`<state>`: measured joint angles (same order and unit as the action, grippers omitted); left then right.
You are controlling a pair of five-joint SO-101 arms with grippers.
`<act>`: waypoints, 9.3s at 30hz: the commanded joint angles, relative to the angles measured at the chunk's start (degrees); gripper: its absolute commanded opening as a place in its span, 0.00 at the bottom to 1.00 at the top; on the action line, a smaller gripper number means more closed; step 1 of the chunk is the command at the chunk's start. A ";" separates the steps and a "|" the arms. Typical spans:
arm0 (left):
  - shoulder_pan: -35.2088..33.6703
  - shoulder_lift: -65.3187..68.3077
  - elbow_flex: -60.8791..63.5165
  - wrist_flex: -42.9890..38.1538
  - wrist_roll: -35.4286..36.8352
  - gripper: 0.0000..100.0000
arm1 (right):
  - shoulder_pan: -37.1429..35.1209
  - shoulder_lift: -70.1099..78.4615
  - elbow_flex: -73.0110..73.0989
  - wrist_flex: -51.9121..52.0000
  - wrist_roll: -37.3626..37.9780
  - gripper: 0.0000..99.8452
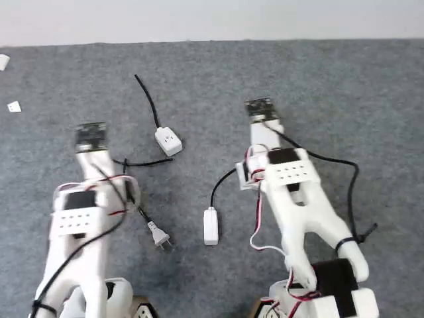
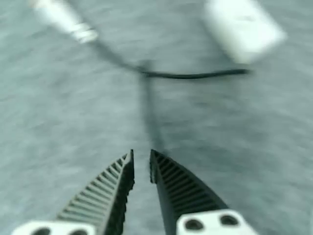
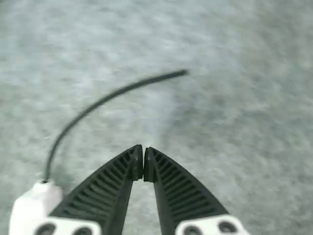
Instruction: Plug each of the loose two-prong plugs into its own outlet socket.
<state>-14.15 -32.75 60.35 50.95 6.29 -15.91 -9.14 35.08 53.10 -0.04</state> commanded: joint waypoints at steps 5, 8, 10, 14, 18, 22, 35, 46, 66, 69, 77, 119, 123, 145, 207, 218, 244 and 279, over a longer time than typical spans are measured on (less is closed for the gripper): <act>-15.30 8.00 -4.62 -5.10 -5.54 0.05 | -13.85 -1.71 -3.08 -0.66 -0.88 0.01; -14.95 12.48 -7.69 -6.15 -5.63 0.05 | -18.68 -2.15 -3.08 2.86 -0.88 0.01; -14.33 14.95 -9.54 -6.15 -5.89 0.05 | -20.35 -3.03 -3.08 4.53 -0.88 0.01; -14.24 18.37 -12.53 -6.15 -5.98 0.05 | -23.34 -4.97 -2.81 10.51 -0.26 0.01; -14.15 19.16 -12.88 -6.15 -5.98 0.05 | -24.40 -4.26 0.79 11.82 1.41 0.01; -14.15 19.52 -12.97 -6.15 -6.07 0.05 | -20.97 -2.51 8.26 3.56 1.76 0.01; -14.07 19.60 -12.70 -6.15 -9.14 0.05 | -6.81 -2.59 11.78 4.44 5.01 0.01; -13.98 19.60 -12.88 -6.15 -8.97 0.05 | -9.63 -24.40 11.87 9.01 2.90 0.01; -13.98 19.69 -12.97 -6.24 -9.14 0.05 | -28.62 -18.59 13.27 2.59 -2.37 0.28; -13.98 19.69 -12.70 -7.38 -9.14 0.05 | -30.73 -15.69 12.48 2.59 -2.55 0.28; -13.98 19.69 -12.70 -7.56 -9.14 0.05 | -30.81 -4.26 11.96 -1.80 -2.20 0.26; -13.98 19.69 -12.26 -7.82 -9.32 0.05 | -15.25 7.43 -12.22 30.20 58.02 0.28; -13.98 19.69 -12.26 -7.82 -9.32 0.05 | -14.90 13.41 -25.41 30.81 43.16 0.16; 16.79 -1.23 4.26 -4.84 -32.62 0.05 | 23.87 -4.97 4.31 7.34 -1.23 0.01; 49.41 37.10 -34.95 9.14 -33.05 0.02 | 36.70 0.66 8.70 -5.32 3.69 0.01; 40.18 44.92 -37.41 6.33 -38.24 0.02 | 36.62 0.66 8.70 -5.32 3.69 0.01; 38.59 32.70 -33.98 -2.29 -44.31 0.25 | 36.35 0.75 8.70 -5.32 3.78 0.04; 31.12 56.09 -54.90 -0.53 -37.36 0.25 | 35.38 0.66 8.70 -4.53 5.89 0.04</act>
<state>17.76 23.52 8.75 49.98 -35.38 20.22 -8.26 47.12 48.00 5.14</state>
